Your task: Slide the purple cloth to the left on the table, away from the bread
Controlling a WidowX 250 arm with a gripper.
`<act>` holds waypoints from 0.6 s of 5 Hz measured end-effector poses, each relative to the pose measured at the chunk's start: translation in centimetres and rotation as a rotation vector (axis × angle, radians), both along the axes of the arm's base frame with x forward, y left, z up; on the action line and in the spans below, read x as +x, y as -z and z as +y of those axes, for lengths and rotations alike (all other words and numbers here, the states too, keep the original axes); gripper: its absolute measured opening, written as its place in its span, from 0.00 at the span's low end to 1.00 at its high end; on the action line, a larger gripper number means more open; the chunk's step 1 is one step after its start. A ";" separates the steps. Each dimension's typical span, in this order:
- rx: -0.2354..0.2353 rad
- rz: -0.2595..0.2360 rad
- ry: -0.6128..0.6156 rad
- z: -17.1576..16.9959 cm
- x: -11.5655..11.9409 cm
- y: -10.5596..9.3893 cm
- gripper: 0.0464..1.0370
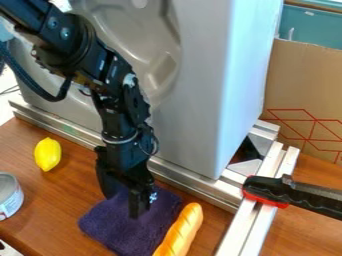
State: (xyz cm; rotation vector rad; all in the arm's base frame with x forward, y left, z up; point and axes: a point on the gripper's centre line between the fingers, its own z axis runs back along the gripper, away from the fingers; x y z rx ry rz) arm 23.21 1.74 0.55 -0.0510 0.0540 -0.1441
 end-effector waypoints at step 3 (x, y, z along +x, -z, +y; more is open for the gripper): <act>0.045 0.055 -0.024 0.6 -0.6 2.6 0.96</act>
